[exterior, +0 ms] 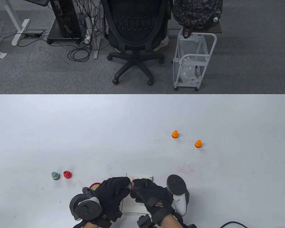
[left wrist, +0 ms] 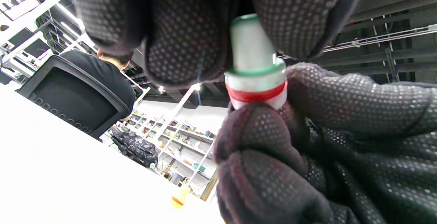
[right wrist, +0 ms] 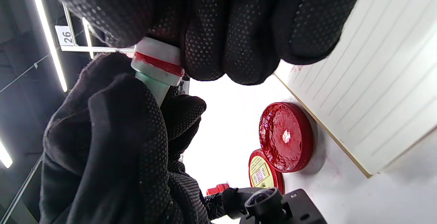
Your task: Stamp reward stamp onto notebook
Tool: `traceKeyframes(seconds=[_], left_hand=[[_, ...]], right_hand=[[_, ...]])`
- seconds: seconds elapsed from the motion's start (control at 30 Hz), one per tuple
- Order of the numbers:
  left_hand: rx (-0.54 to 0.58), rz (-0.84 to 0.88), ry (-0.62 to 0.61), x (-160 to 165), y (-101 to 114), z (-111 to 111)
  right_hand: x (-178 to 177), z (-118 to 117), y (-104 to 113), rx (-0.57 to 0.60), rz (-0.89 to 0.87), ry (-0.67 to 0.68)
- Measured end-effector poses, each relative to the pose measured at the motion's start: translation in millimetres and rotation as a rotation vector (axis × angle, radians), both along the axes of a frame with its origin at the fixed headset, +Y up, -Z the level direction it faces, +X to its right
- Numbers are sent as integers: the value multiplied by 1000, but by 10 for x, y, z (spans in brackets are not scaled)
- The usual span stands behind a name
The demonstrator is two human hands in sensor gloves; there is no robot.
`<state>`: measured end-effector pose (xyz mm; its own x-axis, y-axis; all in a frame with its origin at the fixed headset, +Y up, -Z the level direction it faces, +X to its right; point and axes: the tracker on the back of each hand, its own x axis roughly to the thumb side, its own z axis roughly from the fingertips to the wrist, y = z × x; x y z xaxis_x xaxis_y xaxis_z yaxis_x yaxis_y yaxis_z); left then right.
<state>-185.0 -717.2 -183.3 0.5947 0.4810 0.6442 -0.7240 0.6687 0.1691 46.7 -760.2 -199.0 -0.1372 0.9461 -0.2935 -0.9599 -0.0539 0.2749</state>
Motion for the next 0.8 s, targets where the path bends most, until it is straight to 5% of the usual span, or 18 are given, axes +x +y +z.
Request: traceKeyframes(seconds=[0.2,0.47,0.63,0.8], left_hand=[[50,-88,24,-186,154,-10],[-36,-547,169,-947,273,-136],[-179,-770,312,-1411,114,-189],[-376,-879,378,-1540,-43,-257]], right_hand=[[145,-10,156,165,153,-77],[468,-62,343,408,409,-97],[714,-140,360,465,568,-155],[1006,-238,299,405,624,-226]])
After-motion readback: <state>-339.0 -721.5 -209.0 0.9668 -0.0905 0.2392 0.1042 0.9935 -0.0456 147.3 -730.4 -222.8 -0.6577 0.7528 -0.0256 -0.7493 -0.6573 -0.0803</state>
